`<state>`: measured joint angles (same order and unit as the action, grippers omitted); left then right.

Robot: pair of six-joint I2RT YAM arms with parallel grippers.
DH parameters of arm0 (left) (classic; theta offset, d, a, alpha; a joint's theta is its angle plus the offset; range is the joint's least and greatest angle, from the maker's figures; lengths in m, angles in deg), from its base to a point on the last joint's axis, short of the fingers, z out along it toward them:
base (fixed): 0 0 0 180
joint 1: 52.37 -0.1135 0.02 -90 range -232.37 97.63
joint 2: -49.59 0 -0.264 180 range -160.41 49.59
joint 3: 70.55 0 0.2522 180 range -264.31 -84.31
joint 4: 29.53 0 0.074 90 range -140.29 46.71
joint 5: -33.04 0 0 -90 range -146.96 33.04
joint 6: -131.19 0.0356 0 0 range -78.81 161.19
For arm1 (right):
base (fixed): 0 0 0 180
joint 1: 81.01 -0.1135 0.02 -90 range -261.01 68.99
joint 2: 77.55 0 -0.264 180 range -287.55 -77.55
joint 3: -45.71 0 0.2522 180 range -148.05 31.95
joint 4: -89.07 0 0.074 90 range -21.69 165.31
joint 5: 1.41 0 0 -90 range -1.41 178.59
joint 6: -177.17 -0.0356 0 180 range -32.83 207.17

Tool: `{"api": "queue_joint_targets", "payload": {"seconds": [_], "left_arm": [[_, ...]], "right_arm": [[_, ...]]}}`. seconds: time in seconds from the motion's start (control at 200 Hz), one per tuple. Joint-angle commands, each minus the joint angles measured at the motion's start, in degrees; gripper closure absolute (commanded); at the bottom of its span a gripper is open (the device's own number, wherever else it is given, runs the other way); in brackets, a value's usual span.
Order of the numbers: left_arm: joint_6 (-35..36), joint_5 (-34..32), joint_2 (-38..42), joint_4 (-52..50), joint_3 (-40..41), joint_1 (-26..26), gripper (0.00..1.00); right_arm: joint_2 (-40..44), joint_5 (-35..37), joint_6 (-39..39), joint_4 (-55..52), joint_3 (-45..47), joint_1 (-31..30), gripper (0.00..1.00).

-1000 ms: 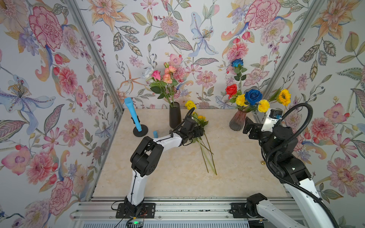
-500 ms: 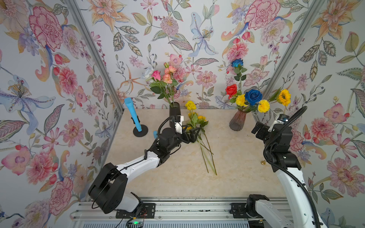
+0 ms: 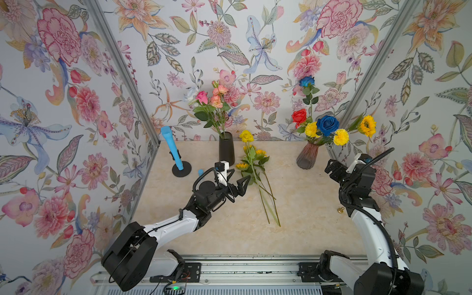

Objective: Pick out yellow flowers from the vase
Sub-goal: Place the flower at the center of the board, then pick up the flower from the vase.

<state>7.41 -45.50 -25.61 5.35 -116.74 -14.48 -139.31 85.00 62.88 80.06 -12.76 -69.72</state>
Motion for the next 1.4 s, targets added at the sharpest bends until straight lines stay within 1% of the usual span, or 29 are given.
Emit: {"api": "queue_joint_targets", "payload": {"seconds": [0.0,0.1,0.32,0.485,0.595,0.716,0.946,1.081,1.151,1.216,1.391], "left_arm": [[2.5,-1.6,0.8,3.4,1.2,0.3,0.0],[4.2,-2.8,0.2,3.9,1.7,0.3,0.0],[7.6,-3.4,-2.9,4.4,0.2,0.3,0.0],[9.2,-2.6,-6.6,6.4,-1.2,0.2,0.0],[9.3,-1.3,-8.9,8.0,-2.4,0.3,0.0],[9.4,-0.3,-10.9,9.4,-3.6,0.3,0.0],[10.2,1.4,-12.6,11.3,-4.4,0.3,0.0],[11.0,2.1,-13.2,11.6,-4.2,0.3,0.0],[11.4,2.0,-13.2,11.7,-4.2,0.3,0.0],[11.8,2.2,-13.1,12.1,-4.0,0.3,0.0],[11.7,2.3,-12.8,12.5,-3.5,0.3,0.0]], "right_arm": [[-2.9,-4.7,0.8,15.8,1.6,-0.4,0.05],[-7.1,-6.2,2.0,22.3,1.2,-0.8,0.08],[-16.2,-6.0,4.7,34.6,0.2,-1.8,0.13],[-21.7,-2.6,9.0,41.0,-1.2,-3.5,0.15],[-25.0,-1.5,9.6,46.0,-1.6,-3.6,0.16],[-26.8,1.4,11.4,50.0,-1.0,-4.5,0.19],[-27.4,3.3,14.0,53.5,-0.3,-4.3,0.24],[-27.6,3.8,13.7,54.1,-1.0,-4.2,0.3],[-28.5,3.5,13.9,53.9,-1.9,-4.2,0.36],[-29.2,3.1,14.1,54.0,-2.8,-4.2,0.39],[-30.7,2.8,14.3,54.6,-4.0,-4.3,0.42]]}}
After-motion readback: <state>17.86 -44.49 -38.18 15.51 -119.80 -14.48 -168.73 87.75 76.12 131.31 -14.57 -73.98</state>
